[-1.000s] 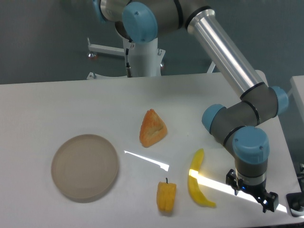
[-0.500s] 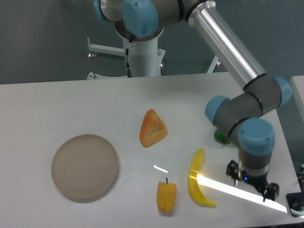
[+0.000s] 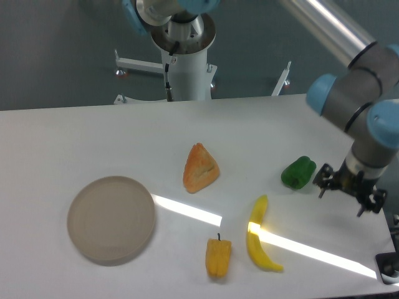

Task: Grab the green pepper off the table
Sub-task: 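Raise the gripper and move it over the green bell pepper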

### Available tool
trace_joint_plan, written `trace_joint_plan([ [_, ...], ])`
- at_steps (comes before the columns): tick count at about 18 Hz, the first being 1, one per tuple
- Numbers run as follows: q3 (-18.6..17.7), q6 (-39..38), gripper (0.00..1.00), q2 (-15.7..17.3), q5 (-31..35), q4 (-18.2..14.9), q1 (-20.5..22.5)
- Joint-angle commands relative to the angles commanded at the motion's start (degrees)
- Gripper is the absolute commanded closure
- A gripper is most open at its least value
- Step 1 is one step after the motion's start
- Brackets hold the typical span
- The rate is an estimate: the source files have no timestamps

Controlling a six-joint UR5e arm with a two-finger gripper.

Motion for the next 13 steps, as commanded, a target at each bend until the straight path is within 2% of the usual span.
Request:
trace_joint_plan([
  [4, -6.8, 0.4, 0.00, 3.1, -4.8, -0.1, 3.3],
  [8, -10.1, 4.3, 0.00, 4.5, -6.4, -0.1, 4.8],
  [13, -14.5, 7.3, 0.00, 6.6, -6.0, 0.4, 4.2],
])
